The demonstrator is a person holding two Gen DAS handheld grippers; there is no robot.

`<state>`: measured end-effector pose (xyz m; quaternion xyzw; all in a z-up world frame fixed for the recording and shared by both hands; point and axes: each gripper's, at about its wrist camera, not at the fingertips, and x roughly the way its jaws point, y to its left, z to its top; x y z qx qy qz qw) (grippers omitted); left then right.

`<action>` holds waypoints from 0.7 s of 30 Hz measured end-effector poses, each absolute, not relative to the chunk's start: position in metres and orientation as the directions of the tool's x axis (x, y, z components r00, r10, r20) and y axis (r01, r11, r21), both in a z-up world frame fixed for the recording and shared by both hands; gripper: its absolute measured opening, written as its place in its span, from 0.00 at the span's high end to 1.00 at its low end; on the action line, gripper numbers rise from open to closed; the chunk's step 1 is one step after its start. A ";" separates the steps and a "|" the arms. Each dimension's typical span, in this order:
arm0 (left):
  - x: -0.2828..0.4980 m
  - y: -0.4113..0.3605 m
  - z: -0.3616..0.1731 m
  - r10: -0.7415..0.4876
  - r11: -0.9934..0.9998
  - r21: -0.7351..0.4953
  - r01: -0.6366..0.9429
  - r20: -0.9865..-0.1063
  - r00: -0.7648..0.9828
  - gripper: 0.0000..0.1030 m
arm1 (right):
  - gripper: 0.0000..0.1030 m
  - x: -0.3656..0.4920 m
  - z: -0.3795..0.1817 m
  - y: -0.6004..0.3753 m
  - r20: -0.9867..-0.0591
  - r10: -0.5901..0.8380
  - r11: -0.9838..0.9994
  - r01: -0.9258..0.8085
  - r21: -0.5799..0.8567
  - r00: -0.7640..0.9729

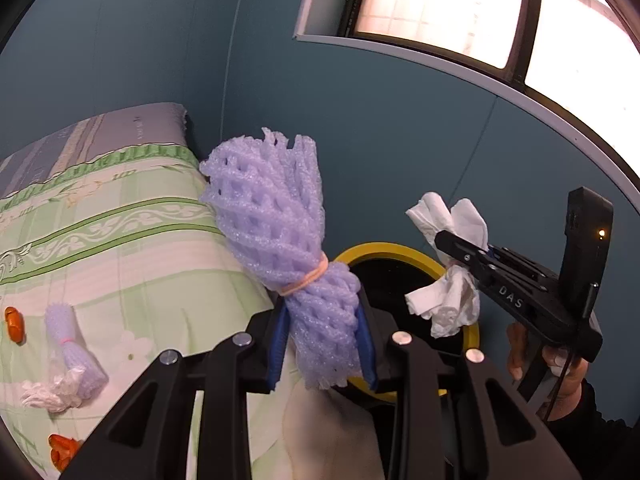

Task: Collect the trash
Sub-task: 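Carry the foam net and tissues with both tools to the yellow bin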

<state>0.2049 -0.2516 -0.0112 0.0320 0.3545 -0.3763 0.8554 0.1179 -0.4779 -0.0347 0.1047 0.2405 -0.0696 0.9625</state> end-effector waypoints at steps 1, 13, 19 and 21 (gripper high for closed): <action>0.205 -0.257 -0.012 -0.625 0.708 -0.213 0.673 -0.633 0.458 0.73 | 0.87 0.117 -0.036 -0.482 -0.480 -0.093 0.967 0.194 0.166 0.872; 0.205 -0.314 -0.027 -0.642 0.649 -0.190 0.737 -0.656 0.396 0.73 | 0.87 0.121 -0.062 -0.514 -0.518 -0.155 0.950 0.271 0.156 0.841; 0.208 -0.337 -0.035 -0.651 0.627 -0.186 0.756 -0.658 0.378 0.73 | 0.87 0.124 -0.076 -0.532 -0.543 -0.174 0.942 0.299 0.150 0.822; 0.207 -0.342 -0.038 -0.654 0.622 -0.183 0.762 -0.657 0.376 0.73 | 0.87 0.127 -0.082 -0.537 -0.553 -0.176 0.939 0.307 0.153 0.815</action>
